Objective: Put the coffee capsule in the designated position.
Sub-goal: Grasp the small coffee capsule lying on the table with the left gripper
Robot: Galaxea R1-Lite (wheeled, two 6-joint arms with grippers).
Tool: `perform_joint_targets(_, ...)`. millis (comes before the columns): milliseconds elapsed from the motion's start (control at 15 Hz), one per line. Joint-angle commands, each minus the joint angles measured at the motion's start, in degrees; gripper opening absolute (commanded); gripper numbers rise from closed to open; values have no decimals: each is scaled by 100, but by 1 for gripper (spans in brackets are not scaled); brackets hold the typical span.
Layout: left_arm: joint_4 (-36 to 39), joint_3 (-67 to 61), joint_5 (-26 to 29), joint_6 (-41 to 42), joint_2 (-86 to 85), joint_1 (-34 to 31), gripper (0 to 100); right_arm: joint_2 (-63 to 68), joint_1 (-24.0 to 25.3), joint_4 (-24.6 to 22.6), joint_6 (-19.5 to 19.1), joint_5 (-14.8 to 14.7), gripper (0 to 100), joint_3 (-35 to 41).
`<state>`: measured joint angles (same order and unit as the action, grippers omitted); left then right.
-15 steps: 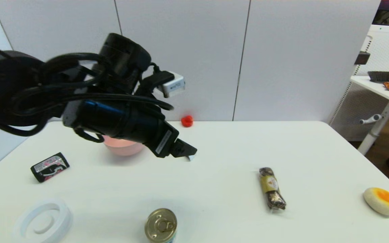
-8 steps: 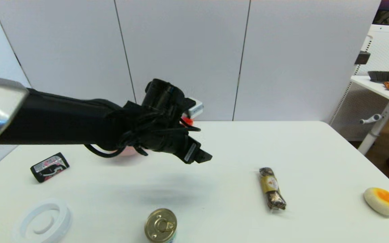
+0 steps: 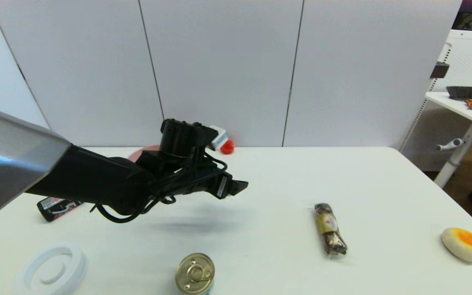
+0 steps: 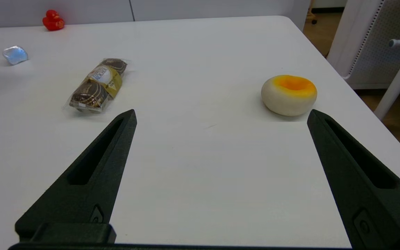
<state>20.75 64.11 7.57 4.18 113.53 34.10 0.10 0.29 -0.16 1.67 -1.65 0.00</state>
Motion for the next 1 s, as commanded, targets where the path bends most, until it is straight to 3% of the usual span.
perform_joint_targets(67, 325, -470, 96, -5, -200, -61, 100, 8, 6, -2, 0, -2, 100, 0)
perform_joint_targets(667, 1414, -1041, 298, -154, 99, -105, 100, 8, 6, -2, 0, -2, 100, 0)
perform_joint_targets(1000, 1529, -1102, 306, -190, 55, -219, 100, 8, -3, -11, 0, -2, 100, 0)
